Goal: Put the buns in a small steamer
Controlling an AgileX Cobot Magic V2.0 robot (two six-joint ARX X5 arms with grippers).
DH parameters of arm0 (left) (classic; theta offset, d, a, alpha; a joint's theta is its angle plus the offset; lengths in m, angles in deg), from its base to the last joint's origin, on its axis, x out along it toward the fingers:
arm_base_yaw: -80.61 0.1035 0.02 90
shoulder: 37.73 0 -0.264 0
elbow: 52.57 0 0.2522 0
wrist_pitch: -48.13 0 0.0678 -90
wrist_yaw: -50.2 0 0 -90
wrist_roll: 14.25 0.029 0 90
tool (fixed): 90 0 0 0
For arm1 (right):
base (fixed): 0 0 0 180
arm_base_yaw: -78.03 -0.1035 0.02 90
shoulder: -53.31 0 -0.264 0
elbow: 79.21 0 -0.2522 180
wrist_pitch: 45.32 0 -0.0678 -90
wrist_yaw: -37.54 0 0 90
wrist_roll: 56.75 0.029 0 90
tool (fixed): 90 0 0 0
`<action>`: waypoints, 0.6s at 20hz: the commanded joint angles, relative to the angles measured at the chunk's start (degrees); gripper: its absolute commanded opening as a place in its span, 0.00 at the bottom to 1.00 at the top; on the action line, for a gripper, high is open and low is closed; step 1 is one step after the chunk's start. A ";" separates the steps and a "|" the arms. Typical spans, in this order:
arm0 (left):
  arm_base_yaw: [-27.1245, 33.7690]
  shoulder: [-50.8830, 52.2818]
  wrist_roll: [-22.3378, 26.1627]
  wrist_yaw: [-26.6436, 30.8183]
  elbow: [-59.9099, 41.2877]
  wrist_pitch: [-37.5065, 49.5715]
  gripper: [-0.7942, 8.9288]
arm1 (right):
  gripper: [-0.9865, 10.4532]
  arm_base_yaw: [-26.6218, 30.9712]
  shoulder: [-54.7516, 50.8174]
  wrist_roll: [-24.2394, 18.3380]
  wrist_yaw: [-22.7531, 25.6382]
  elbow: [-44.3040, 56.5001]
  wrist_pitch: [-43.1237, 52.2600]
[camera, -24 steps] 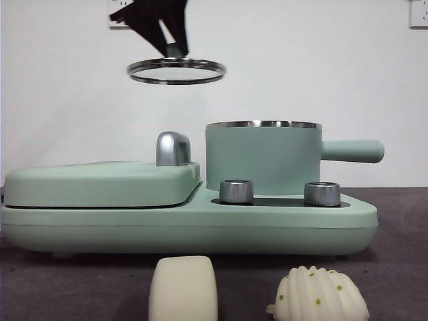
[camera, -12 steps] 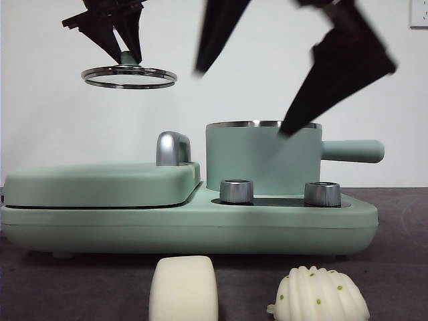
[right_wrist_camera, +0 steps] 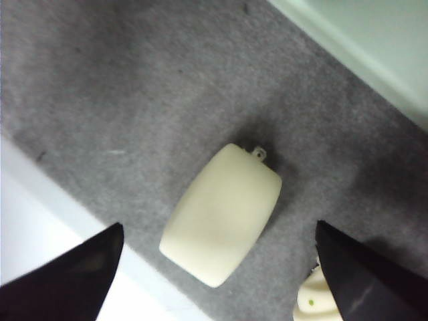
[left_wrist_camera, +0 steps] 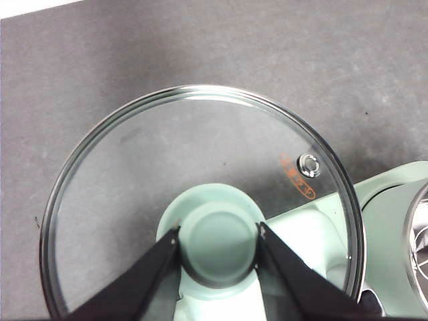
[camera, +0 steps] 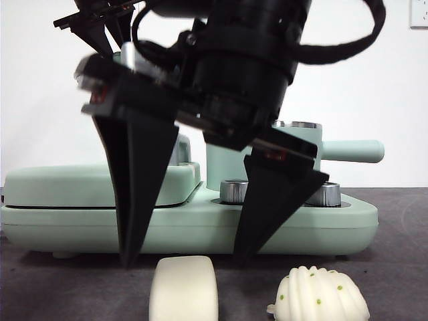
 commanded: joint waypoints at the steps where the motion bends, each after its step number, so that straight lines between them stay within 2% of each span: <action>1: -0.15 0.55 -0.70 -0.20 2.60 1.14 0.17 | 0.42 -0.92 2.14 0.70 -0.02 -1.20 1.20; 5: -0.15 0.55 -0.70 -0.20 2.60 1.14 0.17 | 0.39 -0.87 4.35 0.70 -0.39 -1.20 2.01; 7: -0.15 0.55 -0.70 -0.20 2.60 1.14 0.17 | 0.32 -0.87 5.03 0.44 -0.37 -1.20 2.08; 9: -0.15 0.55 -0.70 -0.20 2.60 1.14 0.17 | 0.20 -0.87 5.07 0.28 -0.17 -1.20 2.14; 12: -0.15 0.55 -0.70 -0.20 2.60 1.09 0.17 | 0.19 -0.76 5.05 0.28 -1.70 -1.68 1.44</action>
